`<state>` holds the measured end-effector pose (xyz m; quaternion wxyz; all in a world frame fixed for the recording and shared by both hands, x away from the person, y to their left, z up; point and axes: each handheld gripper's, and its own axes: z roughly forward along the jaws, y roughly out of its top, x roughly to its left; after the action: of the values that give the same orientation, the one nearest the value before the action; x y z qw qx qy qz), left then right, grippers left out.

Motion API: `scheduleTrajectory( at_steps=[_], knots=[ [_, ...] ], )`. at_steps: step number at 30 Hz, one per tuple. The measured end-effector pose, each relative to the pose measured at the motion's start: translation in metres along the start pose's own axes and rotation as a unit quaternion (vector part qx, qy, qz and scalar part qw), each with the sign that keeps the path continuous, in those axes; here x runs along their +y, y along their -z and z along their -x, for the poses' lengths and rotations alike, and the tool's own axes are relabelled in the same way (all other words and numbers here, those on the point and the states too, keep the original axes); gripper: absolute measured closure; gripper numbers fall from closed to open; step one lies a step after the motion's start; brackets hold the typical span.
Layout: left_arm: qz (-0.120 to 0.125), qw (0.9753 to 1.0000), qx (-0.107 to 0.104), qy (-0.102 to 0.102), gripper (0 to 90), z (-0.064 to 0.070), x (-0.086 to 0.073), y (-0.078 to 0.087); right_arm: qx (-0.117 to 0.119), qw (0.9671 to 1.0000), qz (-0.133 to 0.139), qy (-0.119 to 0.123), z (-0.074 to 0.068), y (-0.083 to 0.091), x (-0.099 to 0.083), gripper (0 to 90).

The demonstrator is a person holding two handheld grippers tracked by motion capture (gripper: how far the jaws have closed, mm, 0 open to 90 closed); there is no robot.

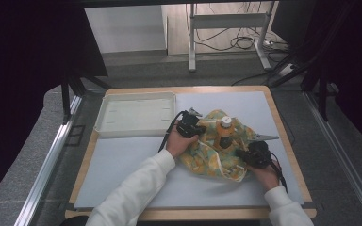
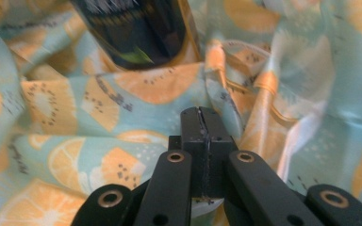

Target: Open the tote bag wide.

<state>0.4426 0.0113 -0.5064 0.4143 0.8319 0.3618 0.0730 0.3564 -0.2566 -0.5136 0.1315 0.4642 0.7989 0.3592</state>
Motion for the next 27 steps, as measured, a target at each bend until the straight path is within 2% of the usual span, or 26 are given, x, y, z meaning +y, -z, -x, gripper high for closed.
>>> scheduleTrajectory(
  at_steps=[5, 8, 11, 13, 22, 27],
  knots=[
    [0.015, 0.9993, -0.023, -0.024, 89.0, 0.013, -0.003, 0.023, 0.007, 0.9996, 0.027, 0.006, -0.006, 0.009, 0.006, 89.3],
    [0.021, 0.9987, -0.034, -0.032, 89.0, 0.018, -0.006, 0.035, 0.012, 0.999, 0.043, 0.01, -0.009, 0.015, 0.008, 89.3],
    [0.028, 0.9981, -0.041, -0.037, 89.0, 0.021, -0.011, 0.05, 0.018, 0.9982, 0.056, 0.011, -0.012, 0.021, 0.009, 89.3],
    [0.032, 0.9978, -0.048, -0.032, 88.9, 0.022, -0.015, 0.06, 0.02, 0.9976, 0.065, 0.013, -0.014, 0.024, 0.01, 89.3],
    [0.047, 0.9959, -0.056, -0.053, 88.4, 0.029, -0.038, 0.096, 0.024, 0.995, 0.095, 0.022, -0.019, 0.039, 0.009, 89.3],
    [0.052, 0.996, -0.043, -0.059, 87.7, 0.026, -0.054, 0.113, 0.024, 0.9946, 0.098, 0.025, -0.019, 0.041, 0.006, 89.2]
  ],
)
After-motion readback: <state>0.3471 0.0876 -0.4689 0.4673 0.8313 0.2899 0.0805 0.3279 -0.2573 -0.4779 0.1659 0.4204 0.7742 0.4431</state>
